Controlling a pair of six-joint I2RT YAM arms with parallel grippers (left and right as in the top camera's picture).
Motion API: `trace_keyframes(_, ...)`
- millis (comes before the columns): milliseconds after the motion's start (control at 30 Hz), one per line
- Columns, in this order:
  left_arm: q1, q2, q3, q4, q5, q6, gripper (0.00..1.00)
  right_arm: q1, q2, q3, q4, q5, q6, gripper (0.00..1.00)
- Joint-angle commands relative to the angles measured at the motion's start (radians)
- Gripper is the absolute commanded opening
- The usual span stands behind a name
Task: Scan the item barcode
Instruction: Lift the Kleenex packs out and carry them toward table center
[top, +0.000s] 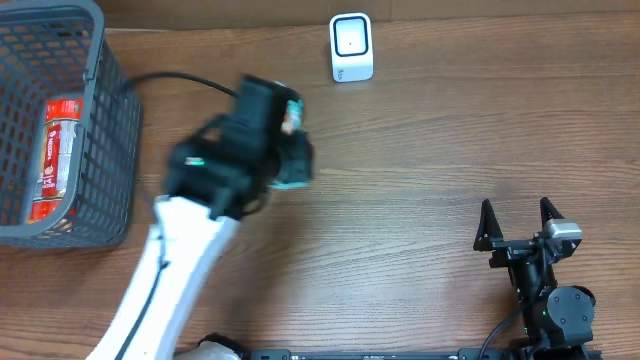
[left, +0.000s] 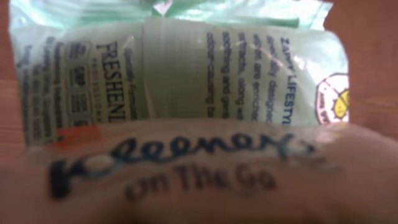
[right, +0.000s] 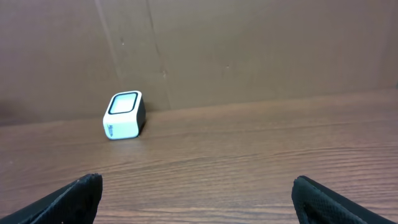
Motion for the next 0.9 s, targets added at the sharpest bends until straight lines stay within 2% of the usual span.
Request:
trace_keyframes(0, -0.105, -0.005, -0.142, 0.124, -0.031, -0.211, 0.24, -0.001, -0.006, -0.011, 0.005, 0.009, 0.000, 1.00)
trace_keyframes(133, -0.208, 0.044, -0.247, 0.263, -0.031, -0.326, 0.20, -0.001, -0.006, -0.011, 0.005, 0.009, 0.000, 1.00)
trace_keyframes(367, -0.372, 0.242, -0.272, 0.420, -0.077, -0.331, 0.14, -0.001, -0.006, -0.011, 0.004, 0.009, 0.000, 1.00)
trace_keyframes(533, -0.408, 0.338, -0.272, 0.513, -0.084, -0.332, 0.15, -0.001, -0.006, -0.011, 0.004, 0.009, 0.000, 1.00)
trace_keyframes(867, -0.443, 0.377, -0.272, 0.631, -0.182, -0.331, 0.13, -0.001, -0.006, -0.011, 0.004, 0.009, 0.000, 1.00)
